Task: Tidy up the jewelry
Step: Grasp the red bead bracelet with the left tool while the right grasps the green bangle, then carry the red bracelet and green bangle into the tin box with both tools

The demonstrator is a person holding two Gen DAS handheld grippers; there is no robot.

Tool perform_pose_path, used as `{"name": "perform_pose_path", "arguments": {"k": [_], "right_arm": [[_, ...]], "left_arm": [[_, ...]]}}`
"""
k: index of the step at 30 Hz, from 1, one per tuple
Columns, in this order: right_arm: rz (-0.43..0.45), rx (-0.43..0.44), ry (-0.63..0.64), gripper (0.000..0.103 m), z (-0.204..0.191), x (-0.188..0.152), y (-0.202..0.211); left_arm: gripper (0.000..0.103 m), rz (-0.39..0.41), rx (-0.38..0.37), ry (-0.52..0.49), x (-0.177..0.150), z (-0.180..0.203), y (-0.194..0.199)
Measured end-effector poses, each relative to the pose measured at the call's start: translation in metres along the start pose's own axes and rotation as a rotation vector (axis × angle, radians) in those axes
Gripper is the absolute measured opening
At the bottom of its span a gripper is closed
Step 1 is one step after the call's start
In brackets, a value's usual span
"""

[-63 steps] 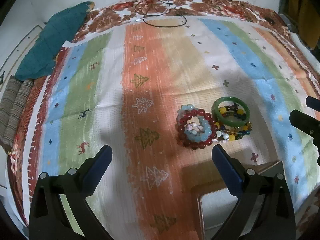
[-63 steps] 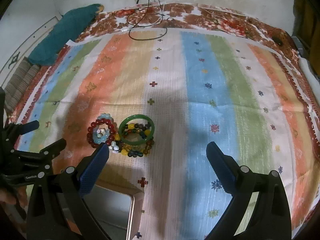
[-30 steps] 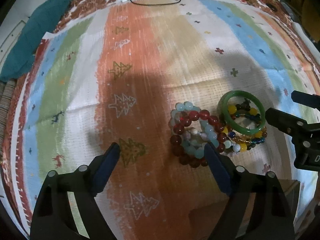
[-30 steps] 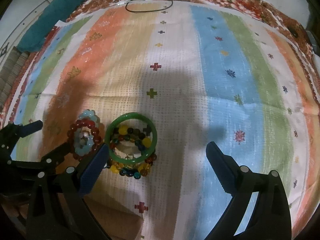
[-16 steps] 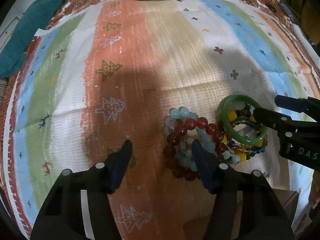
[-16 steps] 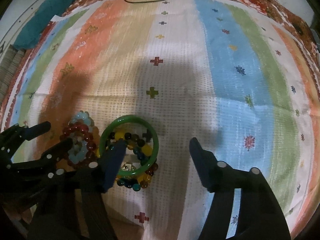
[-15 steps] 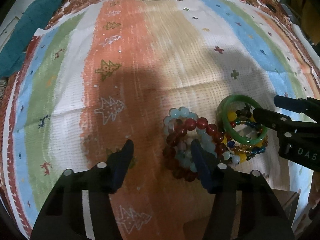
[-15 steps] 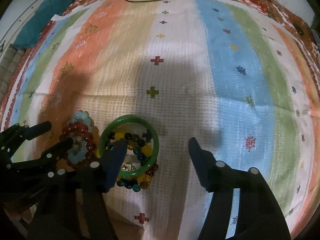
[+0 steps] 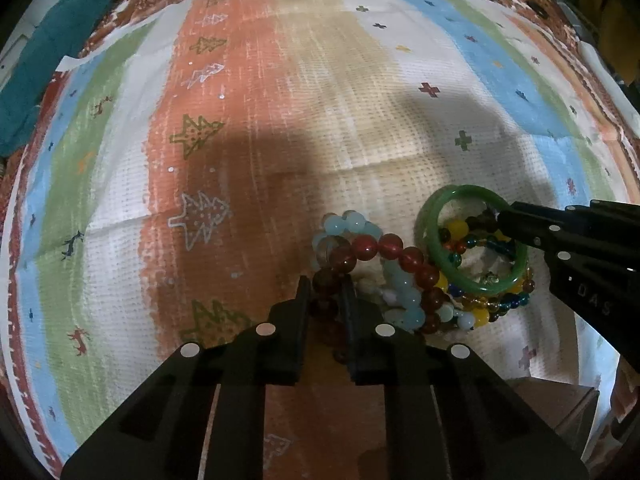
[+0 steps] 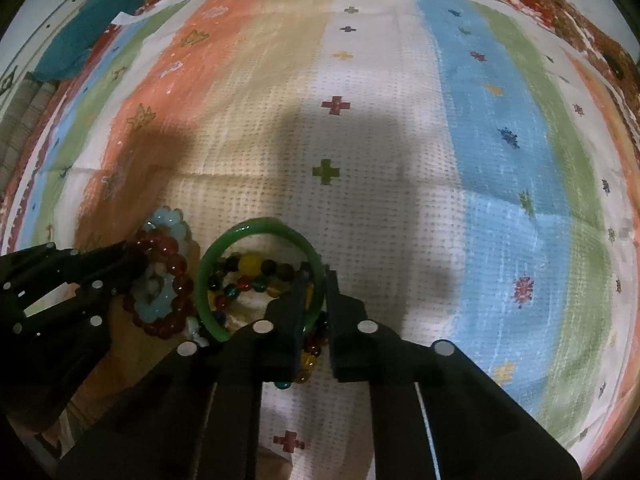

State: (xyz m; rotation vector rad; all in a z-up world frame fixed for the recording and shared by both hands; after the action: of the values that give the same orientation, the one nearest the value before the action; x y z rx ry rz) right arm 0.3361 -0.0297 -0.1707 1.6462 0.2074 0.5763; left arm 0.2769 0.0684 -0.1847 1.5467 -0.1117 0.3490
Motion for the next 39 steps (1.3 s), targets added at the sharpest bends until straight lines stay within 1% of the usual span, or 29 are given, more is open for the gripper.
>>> {"name": "perform_pose_path", "arguments": {"k": [2,9,13,19,26,31,36,39], "right_arm": [[0.017,-0.015,0.002,0.008,-0.001,0.001,0.002],[0.039,-0.025,0.018,0.008,-0.001,-0.003,0.01],[0.07,-0.023,0.023,0.008,-0.003,-0.004,0.025],[0.102,-0.016,0.028,0.008,-0.005,-0.01,0.044],[0.137,-0.005,0.018,0.008,-0.004,-0.017,0.063],[0.147,-0.007,0.018,0.008,-0.006,-0.023,0.068],[0.163,-0.004,0.019,0.008,-0.009,-0.028,0.077],[0.173,-0.002,0.02,0.008,-0.009,-0.031,0.083]], "left_arm": [[0.013,0.001,0.001,0.004,0.001,0.0,0.002],[0.013,0.025,-0.006,0.01,-0.004,-0.002,0.02],[0.013,0.043,-0.01,0.014,-0.007,0.0,0.031],[0.013,0.051,-0.01,0.019,-0.008,0.0,0.038],[0.013,0.098,-0.02,0.02,-0.011,0.006,0.062],[0.013,0.135,-0.028,0.025,-0.015,0.009,0.08],[0.013,0.189,-0.033,0.031,-0.018,0.009,0.104],[0.013,0.202,-0.042,0.036,-0.02,0.008,0.113]]}}
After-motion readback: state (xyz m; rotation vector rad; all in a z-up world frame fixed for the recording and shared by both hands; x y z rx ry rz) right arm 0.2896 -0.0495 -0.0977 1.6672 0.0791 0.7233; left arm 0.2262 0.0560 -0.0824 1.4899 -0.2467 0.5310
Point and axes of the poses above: each gripper's, at about its wrist camera, not at the fingertips, and y roughly against the way its jaws point, z to its right, x to its top, the point moved 3 cm from there along -y, roughly the way its jaws point
